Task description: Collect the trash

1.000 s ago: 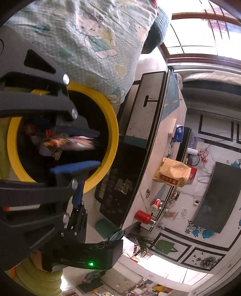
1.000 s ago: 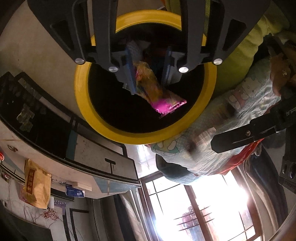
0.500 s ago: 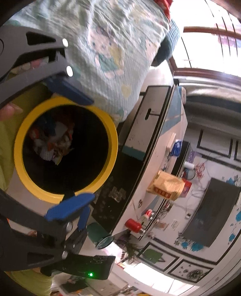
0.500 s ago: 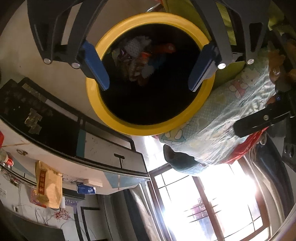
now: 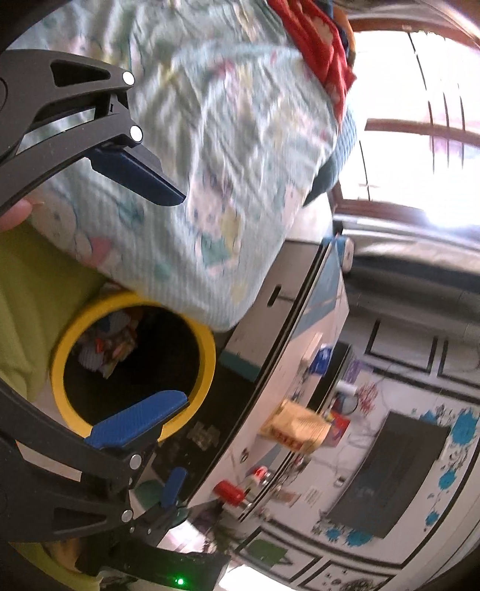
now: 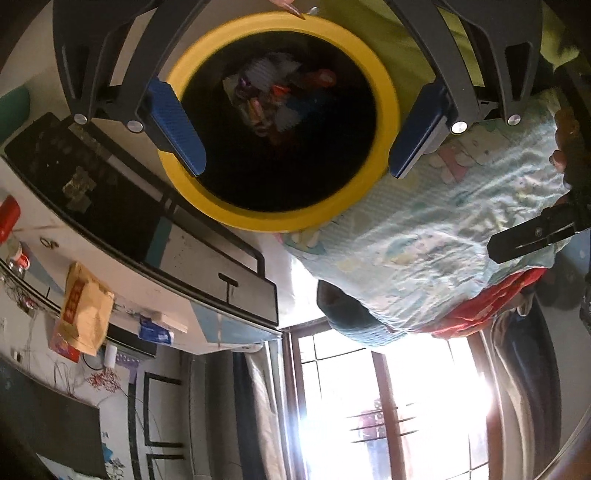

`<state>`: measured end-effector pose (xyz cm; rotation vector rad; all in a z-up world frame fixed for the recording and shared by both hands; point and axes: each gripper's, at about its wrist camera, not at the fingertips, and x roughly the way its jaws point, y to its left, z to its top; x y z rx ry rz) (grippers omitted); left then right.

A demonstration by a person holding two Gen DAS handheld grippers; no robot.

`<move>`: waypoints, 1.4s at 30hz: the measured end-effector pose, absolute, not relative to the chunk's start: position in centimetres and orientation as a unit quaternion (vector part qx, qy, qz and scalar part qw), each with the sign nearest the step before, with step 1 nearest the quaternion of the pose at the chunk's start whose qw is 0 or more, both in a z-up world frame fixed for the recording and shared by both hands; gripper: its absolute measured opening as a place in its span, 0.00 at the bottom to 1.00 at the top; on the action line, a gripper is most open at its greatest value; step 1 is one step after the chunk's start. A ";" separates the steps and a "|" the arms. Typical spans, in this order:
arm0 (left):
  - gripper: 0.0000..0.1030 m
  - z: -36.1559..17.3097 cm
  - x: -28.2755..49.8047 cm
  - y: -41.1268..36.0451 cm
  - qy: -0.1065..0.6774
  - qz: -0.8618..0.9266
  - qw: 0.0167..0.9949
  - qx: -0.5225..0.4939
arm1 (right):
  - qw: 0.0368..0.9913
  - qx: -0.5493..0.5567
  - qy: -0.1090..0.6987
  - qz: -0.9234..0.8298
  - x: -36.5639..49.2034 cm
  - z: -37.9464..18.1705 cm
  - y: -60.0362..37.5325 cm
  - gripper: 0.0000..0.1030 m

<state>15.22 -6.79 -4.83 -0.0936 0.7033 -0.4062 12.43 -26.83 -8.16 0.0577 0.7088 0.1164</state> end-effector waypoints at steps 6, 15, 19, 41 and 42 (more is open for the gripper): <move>0.89 -3.6 14.2 -2.5 0.325 -0.154 0.931 -0.060 | 0.938 -0.002 0.340 0.059 12.8 -6.8 -22.7 0.94; 0.89 -2.1 12.0 2.4 0.294 -0.083 0.950 -0.058 | 0.952 -0.010 0.301 0.057 13.0 -4.6 -17.9 0.94; 0.89 -1.5 10.5 3.4 0.267 -0.066 0.960 -0.049 | 0.967 -0.002 0.249 0.049 11.8 -3.2 -17.0 0.94; 0.89 -2.6 6.2 3.7 0.162 -0.052 0.984 -0.044 | 0.999 0.006 0.048 0.015 5.4 -2.9 -16.9 0.94; 0.89 -2.8 6.2 3.6 0.160 -0.054 0.985 -0.042 | 0.999 0.003 0.050 0.014 5.6 -3.3 -16.9 0.94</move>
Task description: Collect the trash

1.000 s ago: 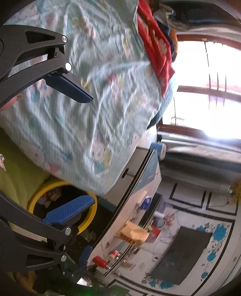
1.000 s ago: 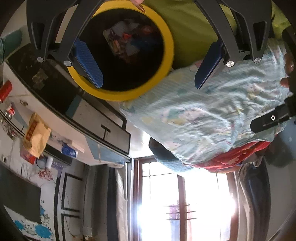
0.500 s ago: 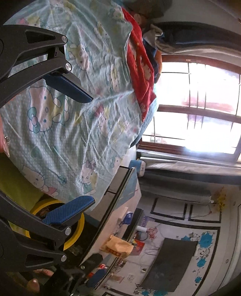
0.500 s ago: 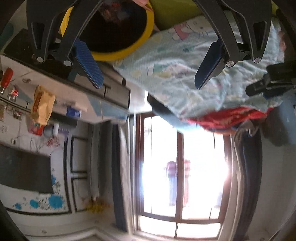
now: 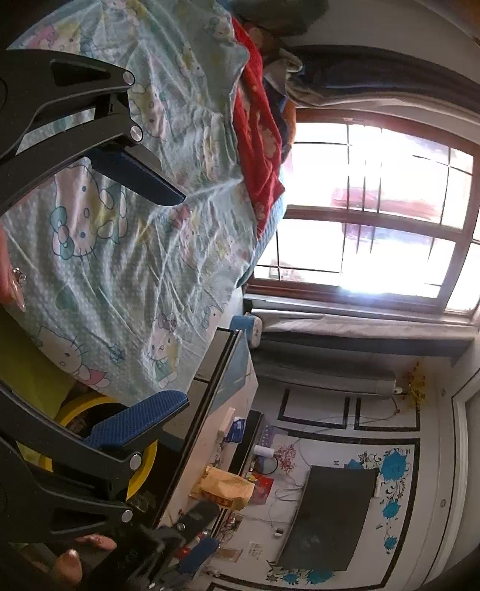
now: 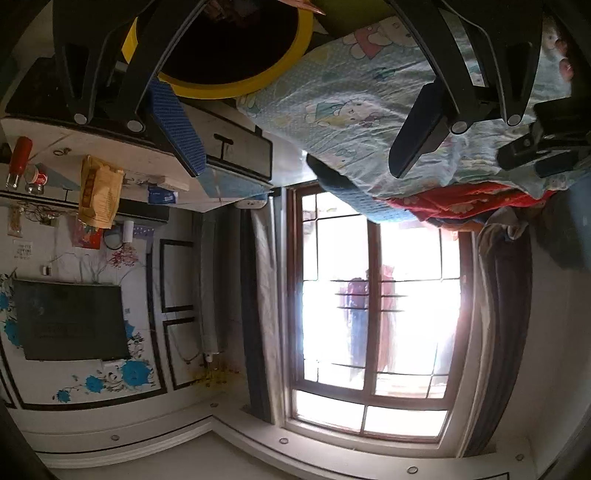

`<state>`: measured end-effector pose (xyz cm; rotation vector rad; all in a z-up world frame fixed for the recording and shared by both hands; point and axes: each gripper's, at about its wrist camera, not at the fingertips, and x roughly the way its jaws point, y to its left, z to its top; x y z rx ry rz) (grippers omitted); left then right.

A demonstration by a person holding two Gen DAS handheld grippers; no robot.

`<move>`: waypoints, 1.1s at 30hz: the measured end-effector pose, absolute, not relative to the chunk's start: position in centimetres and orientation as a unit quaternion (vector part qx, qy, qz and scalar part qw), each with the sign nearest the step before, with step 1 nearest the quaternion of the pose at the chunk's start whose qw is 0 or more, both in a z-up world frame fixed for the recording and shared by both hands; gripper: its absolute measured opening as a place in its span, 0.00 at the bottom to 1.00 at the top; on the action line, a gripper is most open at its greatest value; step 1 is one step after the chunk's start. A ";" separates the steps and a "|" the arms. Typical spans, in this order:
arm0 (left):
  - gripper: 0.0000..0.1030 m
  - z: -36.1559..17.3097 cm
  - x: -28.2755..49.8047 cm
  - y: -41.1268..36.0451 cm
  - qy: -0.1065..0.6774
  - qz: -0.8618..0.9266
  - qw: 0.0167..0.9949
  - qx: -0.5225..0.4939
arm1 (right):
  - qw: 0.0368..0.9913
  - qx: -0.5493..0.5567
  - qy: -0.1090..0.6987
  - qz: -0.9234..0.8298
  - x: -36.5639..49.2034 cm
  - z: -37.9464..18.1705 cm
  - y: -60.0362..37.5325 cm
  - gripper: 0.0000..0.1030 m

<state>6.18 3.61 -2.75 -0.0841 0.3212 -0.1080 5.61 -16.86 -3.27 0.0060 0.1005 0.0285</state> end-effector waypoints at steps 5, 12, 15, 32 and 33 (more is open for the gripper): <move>0.89 -3.4 6.3 2.9 0.161 -0.056 0.985 -0.033 | 0.997 -0.011 0.065 0.031 6.1 -4.5 -16.0 0.94; 0.89 -3.8 6.2 2.6 0.162 -0.058 0.985 -0.031 | 0.997 -0.004 0.075 0.036 6.5 -4.9 -16.2 0.94; 0.89 -3.9 6.1 2.6 0.162 -0.058 0.984 -0.035 | 0.996 0.006 0.085 0.029 6.8 -5.1 -16.6 0.94; 0.89 -3.5 5.8 2.8 0.156 -0.057 0.985 -0.035 | 0.994 0.021 0.103 0.023 7.4 -5.8 -17.1 0.94; 0.89 -3.5 5.8 2.8 0.155 -0.058 0.986 -0.035 | 0.994 0.020 0.102 0.023 7.4 -5.8 -17.1 0.94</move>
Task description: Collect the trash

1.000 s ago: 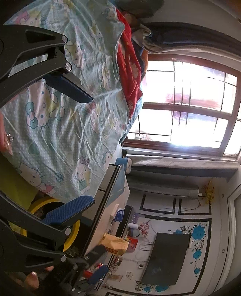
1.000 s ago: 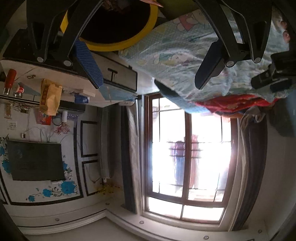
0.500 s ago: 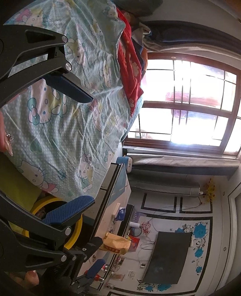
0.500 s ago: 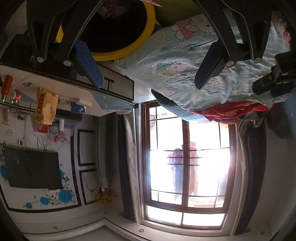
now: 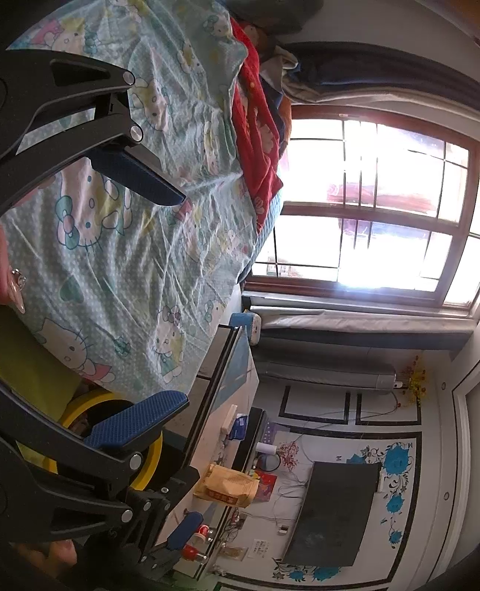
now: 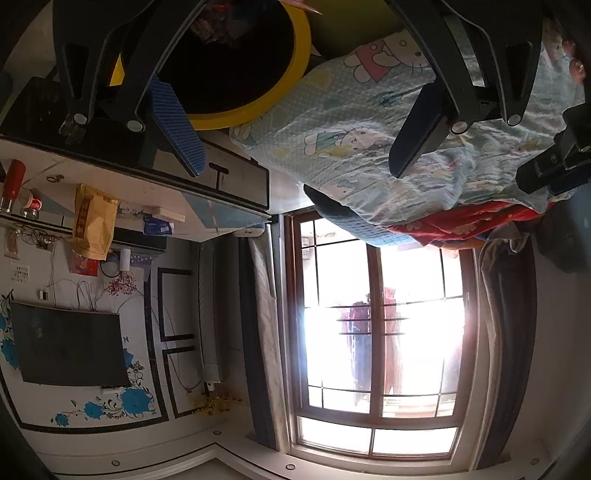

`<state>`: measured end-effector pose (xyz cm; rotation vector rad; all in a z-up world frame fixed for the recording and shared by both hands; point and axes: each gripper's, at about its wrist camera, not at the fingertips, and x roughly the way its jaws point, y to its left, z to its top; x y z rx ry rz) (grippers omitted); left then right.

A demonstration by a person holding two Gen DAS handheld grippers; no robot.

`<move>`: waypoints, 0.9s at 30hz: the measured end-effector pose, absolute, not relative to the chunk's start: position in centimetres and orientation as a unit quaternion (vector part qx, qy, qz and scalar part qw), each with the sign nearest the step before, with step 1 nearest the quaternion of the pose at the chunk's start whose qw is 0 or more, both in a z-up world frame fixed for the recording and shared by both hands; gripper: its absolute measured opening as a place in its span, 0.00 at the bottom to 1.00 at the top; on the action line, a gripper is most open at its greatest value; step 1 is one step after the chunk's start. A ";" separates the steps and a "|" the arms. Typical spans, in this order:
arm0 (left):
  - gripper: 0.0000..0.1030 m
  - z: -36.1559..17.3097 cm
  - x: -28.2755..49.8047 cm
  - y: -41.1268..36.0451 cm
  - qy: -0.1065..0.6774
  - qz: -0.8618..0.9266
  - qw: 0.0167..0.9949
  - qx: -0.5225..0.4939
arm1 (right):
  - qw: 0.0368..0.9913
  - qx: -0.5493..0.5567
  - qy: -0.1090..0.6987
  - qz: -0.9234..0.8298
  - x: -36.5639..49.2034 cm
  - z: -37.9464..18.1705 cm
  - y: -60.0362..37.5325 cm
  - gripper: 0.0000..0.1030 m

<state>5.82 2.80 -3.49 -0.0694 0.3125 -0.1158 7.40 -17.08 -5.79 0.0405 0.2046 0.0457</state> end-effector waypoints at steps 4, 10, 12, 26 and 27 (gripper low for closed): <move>0.89 -3.6 5.9 2.7 0.158 -0.061 0.985 -0.034 | 0.994 0.018 0.103 0.024 7.5 -5.9 -17.0 0.94; 0.89 -3.6 5.9 2.7 0.159 -0.061 0.985 -0.034 | 0.994 0.020 0.104 0.023 7.5 -6.0 -17.1 0.94; 0.89 -3.7 6.0 2.7 0.159 -0.062 0.985 -0.034 | 0.994 0.020 0.104 0.023 7.5 -6.1 -17.0 0.94; 0.89 -3.7 6.0 2.6 0.160 -0.064 0.984 -0.034 | 0.994 0.021 0.108 0.022 7.6 -6.4 -17.2 0.94; 0.89 -3.8 6.0 2.6 0.160 -0.063 0.985 -0.034 | 0.994 0.021 0.108 0.022 7.6 -6.4 -17.2 0.94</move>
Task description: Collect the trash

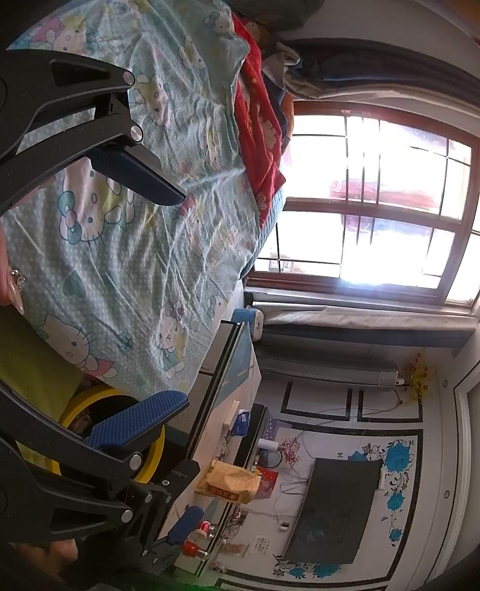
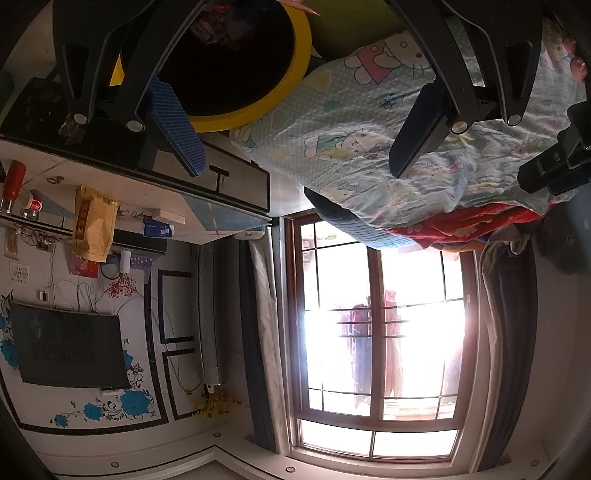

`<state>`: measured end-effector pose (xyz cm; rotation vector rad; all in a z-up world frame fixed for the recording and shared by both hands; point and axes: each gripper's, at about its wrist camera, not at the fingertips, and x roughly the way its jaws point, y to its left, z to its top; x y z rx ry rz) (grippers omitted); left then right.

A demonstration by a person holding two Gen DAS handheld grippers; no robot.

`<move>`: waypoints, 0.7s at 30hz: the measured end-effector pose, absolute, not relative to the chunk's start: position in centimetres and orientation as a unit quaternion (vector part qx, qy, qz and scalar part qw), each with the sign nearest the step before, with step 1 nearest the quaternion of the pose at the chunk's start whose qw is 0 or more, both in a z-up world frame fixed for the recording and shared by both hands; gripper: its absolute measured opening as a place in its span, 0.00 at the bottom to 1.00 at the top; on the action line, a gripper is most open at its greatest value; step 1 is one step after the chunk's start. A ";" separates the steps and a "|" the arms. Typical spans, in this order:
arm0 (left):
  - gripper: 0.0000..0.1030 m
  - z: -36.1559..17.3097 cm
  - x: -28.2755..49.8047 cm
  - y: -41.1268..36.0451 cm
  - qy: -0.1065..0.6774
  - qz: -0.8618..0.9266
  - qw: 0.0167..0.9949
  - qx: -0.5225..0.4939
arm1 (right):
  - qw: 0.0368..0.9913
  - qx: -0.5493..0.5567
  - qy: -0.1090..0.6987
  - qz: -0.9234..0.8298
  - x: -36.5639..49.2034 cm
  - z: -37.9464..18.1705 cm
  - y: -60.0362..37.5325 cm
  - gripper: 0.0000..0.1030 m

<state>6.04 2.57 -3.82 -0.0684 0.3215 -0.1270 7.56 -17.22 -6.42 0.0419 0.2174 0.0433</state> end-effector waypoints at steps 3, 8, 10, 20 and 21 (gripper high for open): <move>0.89 -3.8 6.0 2.6 0.160 -0.063 0.985 -0.034 | 0.994 0.021 0.108 0.022 7.6 -6.3 -17.2 0.94; 0.89 -3.8 6.0 2.6 0.159 -0.064 0.984 -0.036 | 0.994 0.021 0.108 0.022 7.6 -6.3 -17.2 0.94; 0.89 -3.7 6.0 2.5 0.158 -0.064 0.985 -0.035 | 0.994 0.021 0.107 0.021 7.6 -6.3 -17.2 0.94; 0.89 -3.8 6.0 2.5 0.159 -0.064 0.985 -0.036 | 0.994 0.021 0.108 0.022 7.6 -6.3 -17.2 0.94; 0.89 -3.7 6.0 2.5 0.158 -0.064 0.985 -0.036 | 0.994 0.021 0.108 0.022 7.6 -6.3 -17.2 0.94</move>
